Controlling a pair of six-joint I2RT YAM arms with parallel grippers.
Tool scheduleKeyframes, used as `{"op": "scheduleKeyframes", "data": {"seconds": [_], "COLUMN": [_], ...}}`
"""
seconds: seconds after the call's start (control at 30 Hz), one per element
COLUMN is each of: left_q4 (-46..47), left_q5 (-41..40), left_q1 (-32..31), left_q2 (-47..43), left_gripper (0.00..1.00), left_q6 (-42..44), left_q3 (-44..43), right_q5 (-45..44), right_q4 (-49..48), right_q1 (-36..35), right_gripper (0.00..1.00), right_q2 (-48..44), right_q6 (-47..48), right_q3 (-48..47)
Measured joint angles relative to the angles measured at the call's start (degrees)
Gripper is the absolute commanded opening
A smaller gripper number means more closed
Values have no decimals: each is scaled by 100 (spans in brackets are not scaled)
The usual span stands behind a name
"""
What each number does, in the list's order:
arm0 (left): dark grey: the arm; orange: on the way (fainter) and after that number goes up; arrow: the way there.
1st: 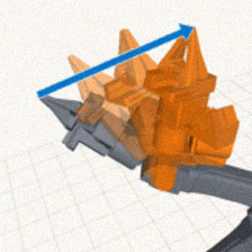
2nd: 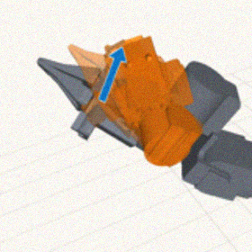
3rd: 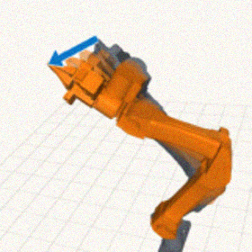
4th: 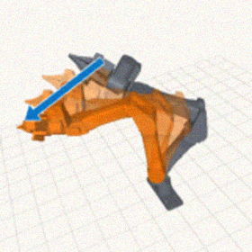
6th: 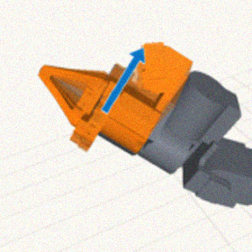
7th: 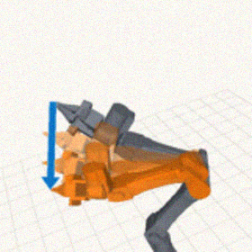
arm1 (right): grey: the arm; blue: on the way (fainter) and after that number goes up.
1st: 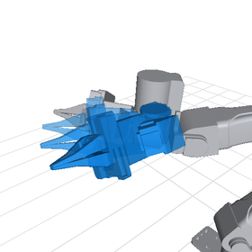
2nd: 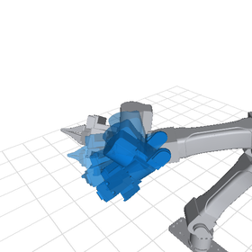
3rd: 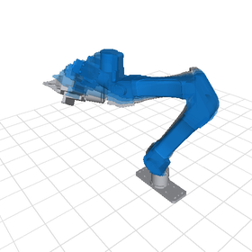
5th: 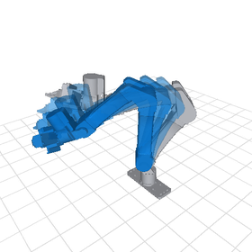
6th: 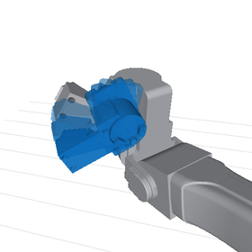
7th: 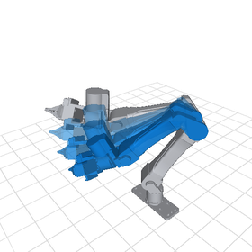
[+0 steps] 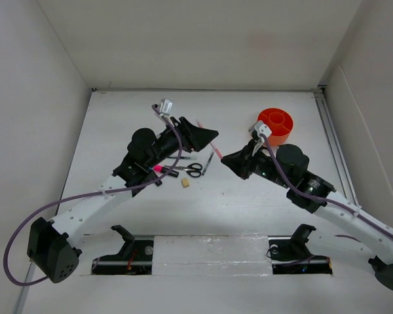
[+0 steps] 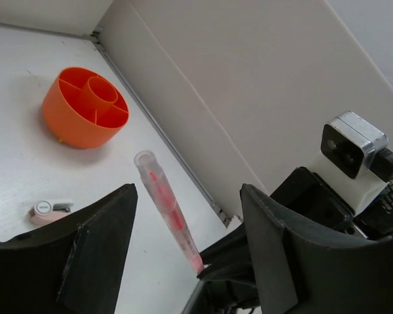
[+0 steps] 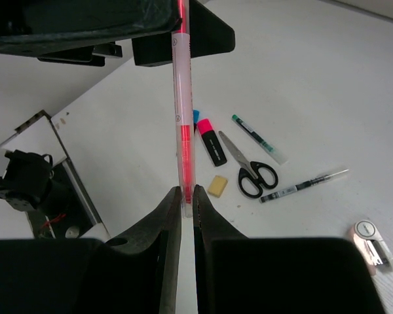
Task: Sort the stationery into containers
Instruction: Place the pen in the storage box.
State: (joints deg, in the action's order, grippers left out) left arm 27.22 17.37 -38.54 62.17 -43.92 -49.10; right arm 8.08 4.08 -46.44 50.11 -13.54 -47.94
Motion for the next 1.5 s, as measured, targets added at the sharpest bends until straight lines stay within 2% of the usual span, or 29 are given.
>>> {"op": "scheduleKeyframes", "data": {"seconds": [0.07, 0.2, 0.23, 0.27, 0.53, 0.57, 0.67, 0.77, 0.8, 0.83, 0.87, 0.93, 1.1, 1.27, 1.37, 1.5], "left_q4": [13, -11, -33, -48, -55, -59, -66, -85, -122, -142, -160, -162, -160, -157, -155, -153], "left_q5": [-55, -212, -243, -256, -81, 9, 264, 566, 675, 769, 848, 966, 1292, 1556, 1705, 1751], "left_q1": [0, 0, 0, 0, -33, -28, -11, -7, -7, -9, -11, -11, -11, -11, -11, 9], "left_q2": [-2, -35, -50, -70, -160, -160, -160, -186, -203, -229, -256, -319, -428, -424, -391, -372], "left_gripper": [52, 17, 2, 0, 0, 0, 0, 0, 0, 0, 0, 0, 0, 0, 0, 0], "left_q6": [28, 96, 118, 98, 321, 428, 710, 979, 1064, 1139, 1204, 1296, 1405, 1449, 1475, 1528], "left_q3": [0, 0, 0, 0, -7, -13, -61, -96, -96, -96, -96, -96, -96, -96, -96, -96], "right_q5": [-26, -59, -61, -68, -61, -50, 20, 122, 146, 173, 203, 258, 337, 417, 514, 697], "right_q4": [-28, -79, -105, -120, -195, -192, -192, -216, -232, -262, -291, -334, -538, -678, -785, -861], "right_q1": [-44, -125, -146, -162, -240, -240, -240, -240, -240, -240, -240, -240, -240, -240, -240, -251], "right_gripper": [0, 0, 0, 0, 1, 8, 20, 42, 46, 56, 62, 66, 67, 59, 40, 29], "right_q2": [48, 94, 101, 103, 247, 262, 289, 289, 289, 289, 291, 302, 396, 599, 793, 1040], "right_q6": [-2, -4, -9, -11, -24, -24, -22, -26, -26, -22, -37, -22, -15, 9, 50, 70], "right_q3": [0, -2, -2, -2, -9, -9, -11, -15, -26, -44, -61, -129, -269, -404, -570, -765]}}
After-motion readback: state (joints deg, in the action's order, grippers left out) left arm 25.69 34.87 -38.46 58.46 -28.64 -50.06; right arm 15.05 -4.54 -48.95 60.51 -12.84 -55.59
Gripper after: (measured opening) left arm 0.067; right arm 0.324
